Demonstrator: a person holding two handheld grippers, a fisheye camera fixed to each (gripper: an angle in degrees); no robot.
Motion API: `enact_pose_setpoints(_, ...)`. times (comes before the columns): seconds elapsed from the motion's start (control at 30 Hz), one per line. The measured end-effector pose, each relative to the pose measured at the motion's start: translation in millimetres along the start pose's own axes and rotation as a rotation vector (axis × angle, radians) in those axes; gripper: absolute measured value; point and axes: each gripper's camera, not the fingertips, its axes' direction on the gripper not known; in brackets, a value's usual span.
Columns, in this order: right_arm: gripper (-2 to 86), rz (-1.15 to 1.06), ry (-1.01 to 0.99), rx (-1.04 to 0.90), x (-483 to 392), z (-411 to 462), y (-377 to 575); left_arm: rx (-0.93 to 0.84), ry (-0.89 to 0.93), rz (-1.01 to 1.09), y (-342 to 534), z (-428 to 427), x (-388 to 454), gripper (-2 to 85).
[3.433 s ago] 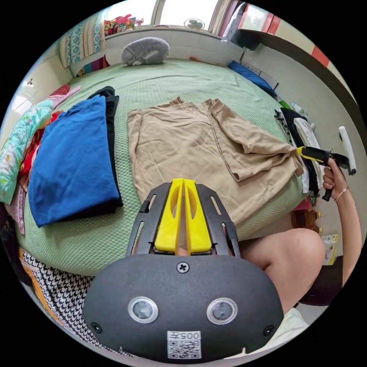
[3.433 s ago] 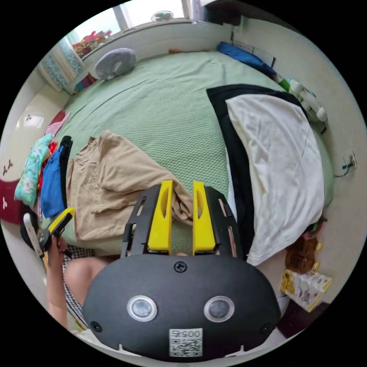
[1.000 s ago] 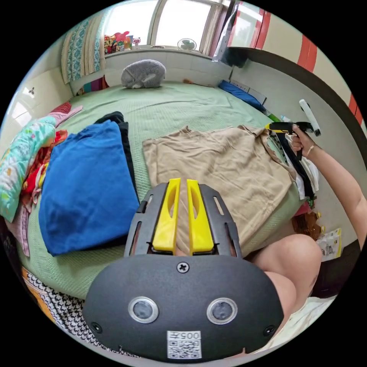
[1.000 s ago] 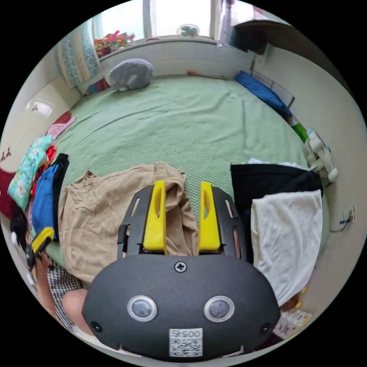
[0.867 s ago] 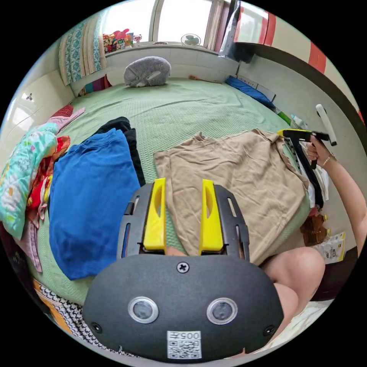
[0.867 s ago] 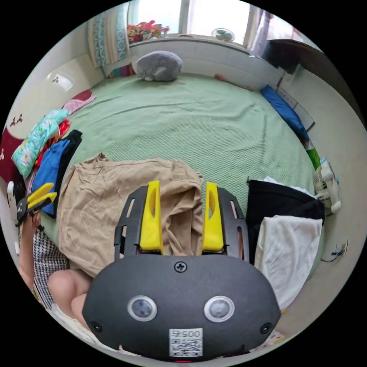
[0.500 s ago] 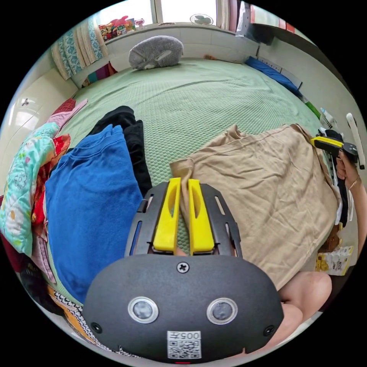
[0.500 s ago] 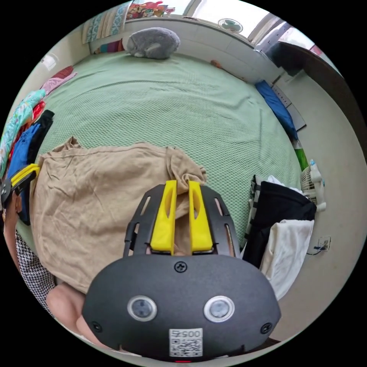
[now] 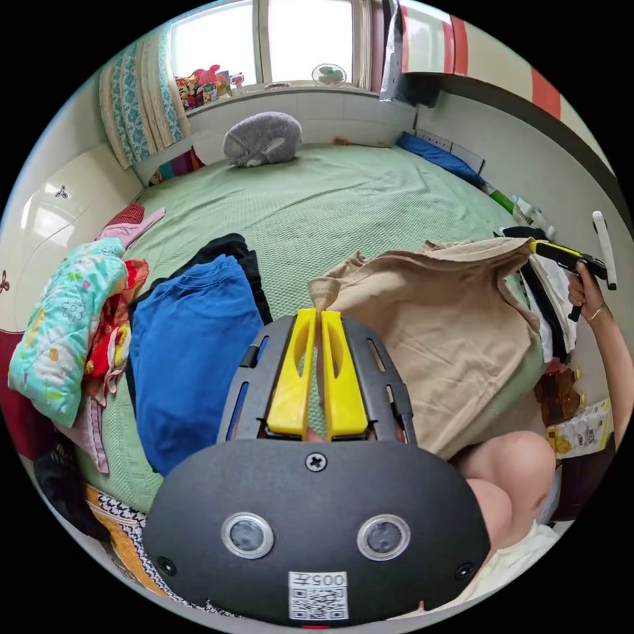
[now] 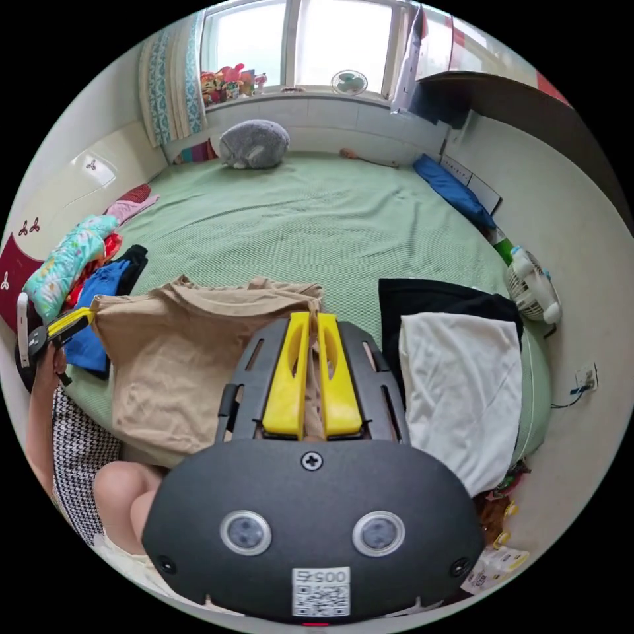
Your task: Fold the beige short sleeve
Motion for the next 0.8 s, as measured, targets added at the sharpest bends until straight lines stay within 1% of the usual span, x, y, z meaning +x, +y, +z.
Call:
enact_pose_setpoints(0.3,-1.1,0.031,-0.026,0.099,22,-146,98,0.127,0.051,0.042,90,-158,7,1.2)
enact_pose_setpoints(0.43,-1.1,0.073,0.012,0.110,33,-205,148,0.189,0.138,0.044,129,-225,5,0.9)
enact_pose_setpoints(0.5,-1.1,0.092,0.005,0.115,38,-227,168,0.228,0.176,0.042,141,-253,5,0.9)
enact_pose_setpoints(0.63,-1.2,0.129,-0.018,0.119,46,-270,211,0.271,0.209,0.112,166,-309,16,0.7)
enact_pose_setpoints(0.8,-1.5,0.151,-0.041,0.142,56,-304,257,0.329,0.181,0.161,204,-361,20,0.6)
